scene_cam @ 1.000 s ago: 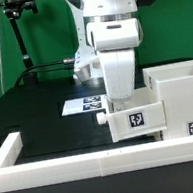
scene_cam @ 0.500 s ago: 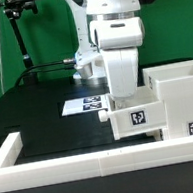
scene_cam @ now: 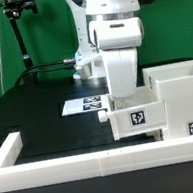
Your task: Assemble drawer
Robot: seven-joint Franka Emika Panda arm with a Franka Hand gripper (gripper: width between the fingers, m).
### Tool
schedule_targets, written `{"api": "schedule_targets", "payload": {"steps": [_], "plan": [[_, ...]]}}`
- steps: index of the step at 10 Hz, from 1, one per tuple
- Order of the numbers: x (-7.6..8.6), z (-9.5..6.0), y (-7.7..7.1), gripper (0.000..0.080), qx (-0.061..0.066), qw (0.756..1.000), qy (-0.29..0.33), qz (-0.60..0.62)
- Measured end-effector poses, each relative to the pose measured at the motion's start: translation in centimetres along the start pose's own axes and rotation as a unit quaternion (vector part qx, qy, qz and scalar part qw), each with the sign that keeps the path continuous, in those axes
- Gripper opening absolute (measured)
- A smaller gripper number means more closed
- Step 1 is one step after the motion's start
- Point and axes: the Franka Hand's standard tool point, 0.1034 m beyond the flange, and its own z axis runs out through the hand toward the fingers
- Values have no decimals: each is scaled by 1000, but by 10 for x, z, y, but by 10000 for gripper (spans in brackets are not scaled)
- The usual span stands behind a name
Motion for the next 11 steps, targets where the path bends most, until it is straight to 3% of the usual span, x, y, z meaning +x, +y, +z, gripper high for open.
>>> {"api": "schedule_targets", "payload": {"steps": [3, 7, 8, 9, 10, 11], "plan": [[8, -3, 1, 44, 0, 1000, -9, -29], [7, -3, 3, 44, -3, 1000, -9, -28], [7, -3, 3, 141, -3, 1000, -9, -28], [7, -3, 3, 141, -3, 1000, -9, -28], [9, -7, 2, 329, -5, 1000, -8, -30], [9, -14, 0, 329, -4, 999, -10, -32]]}}
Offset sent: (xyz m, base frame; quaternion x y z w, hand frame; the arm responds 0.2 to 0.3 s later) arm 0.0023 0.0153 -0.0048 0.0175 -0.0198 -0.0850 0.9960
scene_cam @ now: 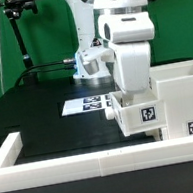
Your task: Assemble drawer
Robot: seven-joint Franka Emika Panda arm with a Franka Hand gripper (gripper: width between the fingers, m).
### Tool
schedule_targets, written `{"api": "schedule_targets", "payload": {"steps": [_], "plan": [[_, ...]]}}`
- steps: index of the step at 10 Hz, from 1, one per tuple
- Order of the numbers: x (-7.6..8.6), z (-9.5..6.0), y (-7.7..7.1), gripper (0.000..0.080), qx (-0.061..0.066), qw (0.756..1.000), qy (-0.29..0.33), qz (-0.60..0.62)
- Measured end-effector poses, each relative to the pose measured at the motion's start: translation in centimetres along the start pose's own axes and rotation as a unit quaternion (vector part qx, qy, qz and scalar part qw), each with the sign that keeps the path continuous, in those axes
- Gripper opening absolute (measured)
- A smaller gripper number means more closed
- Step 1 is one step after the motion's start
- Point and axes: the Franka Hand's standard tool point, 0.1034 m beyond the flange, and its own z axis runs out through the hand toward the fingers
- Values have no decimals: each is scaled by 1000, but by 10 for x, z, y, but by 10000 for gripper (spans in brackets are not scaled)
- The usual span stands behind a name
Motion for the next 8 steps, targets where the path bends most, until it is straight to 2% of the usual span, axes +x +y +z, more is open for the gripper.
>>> {"api": "schedule_targets", "payload": {"steps": [1, 2, 3, 5, 6, 7, 8], "plan": [[-3, -9, 0, 517, 1, 1000, -3, 1], [-6, -16, -1, 517, 2, 1000, -5, 2], [-13, -25, -1, 620, 4, 1000, -8, 3], [-28, -37, 0, 648, 2, 1000, -11, 3], [-42, -43, 2, 648, 7, 1000, -15, -12], [-68, -45, 4, 649, 6, 999, -17, -38], [-78, -37, -1, 649, 11, 999, -14, -37]]}}
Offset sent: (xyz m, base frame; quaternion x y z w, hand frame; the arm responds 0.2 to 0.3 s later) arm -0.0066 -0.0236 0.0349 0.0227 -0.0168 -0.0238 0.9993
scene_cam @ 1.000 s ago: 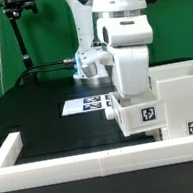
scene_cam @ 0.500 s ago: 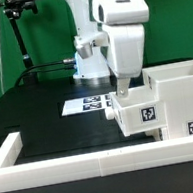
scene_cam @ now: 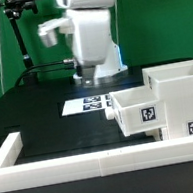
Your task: Assemble drawer
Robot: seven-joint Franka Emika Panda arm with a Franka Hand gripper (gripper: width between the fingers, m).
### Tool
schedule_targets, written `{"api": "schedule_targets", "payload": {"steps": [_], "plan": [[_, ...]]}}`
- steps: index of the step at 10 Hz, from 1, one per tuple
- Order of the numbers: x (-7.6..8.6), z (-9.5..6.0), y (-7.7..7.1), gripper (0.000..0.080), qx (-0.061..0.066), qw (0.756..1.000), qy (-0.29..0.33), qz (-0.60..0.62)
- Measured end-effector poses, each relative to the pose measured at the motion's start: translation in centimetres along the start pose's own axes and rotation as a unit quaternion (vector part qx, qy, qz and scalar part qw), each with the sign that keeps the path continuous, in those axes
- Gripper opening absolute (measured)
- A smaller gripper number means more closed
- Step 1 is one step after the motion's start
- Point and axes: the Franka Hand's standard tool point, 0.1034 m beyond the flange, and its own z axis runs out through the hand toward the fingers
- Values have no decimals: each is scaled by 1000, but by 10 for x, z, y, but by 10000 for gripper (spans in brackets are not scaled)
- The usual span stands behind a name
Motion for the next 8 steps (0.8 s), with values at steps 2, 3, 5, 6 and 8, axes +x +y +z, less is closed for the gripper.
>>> {"api": "schedule_targets", "payload": {"steps": [2, 3, 5, 6, 8], "plan": [[-2, 1, 0, 649, 2, 1000, 0, 2], [-5, 14, -6, 649, 6, 999, 21, -27], [-14, 24, -5, 649, 23, 997, 64, -39], [-17, 30, -2, 649, 31, 995, 92, -31], [-20, 38, 6, 649, 48, 989, 139, -10]]}}
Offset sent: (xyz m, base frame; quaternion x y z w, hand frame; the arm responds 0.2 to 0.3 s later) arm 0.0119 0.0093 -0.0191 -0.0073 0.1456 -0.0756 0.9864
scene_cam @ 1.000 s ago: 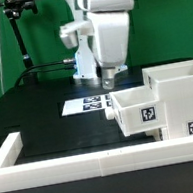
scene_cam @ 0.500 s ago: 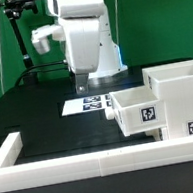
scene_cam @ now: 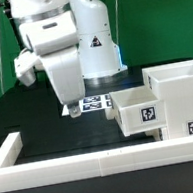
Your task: Assemble drawer
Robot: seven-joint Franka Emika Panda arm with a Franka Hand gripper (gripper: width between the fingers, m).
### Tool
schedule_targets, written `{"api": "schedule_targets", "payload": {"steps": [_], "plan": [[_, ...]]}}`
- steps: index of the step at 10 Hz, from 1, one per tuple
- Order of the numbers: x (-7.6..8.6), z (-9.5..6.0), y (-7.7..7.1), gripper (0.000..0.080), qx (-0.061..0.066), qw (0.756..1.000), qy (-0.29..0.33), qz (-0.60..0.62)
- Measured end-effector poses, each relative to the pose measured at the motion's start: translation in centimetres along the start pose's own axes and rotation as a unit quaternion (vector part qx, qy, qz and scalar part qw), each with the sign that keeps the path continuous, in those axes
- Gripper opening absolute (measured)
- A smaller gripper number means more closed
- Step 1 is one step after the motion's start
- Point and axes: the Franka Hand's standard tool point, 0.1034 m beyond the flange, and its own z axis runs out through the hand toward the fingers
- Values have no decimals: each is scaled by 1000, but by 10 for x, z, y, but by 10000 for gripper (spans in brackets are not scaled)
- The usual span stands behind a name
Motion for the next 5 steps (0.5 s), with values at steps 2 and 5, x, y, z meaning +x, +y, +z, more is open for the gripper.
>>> {"api": "schedule_targets", "payload": {"steps": [2, 5], "plan": [[1, 2, 6, 649, 11, 1000, 18, 9], [26, 9, 12, 649, 17, 999, 20, 34]]}}
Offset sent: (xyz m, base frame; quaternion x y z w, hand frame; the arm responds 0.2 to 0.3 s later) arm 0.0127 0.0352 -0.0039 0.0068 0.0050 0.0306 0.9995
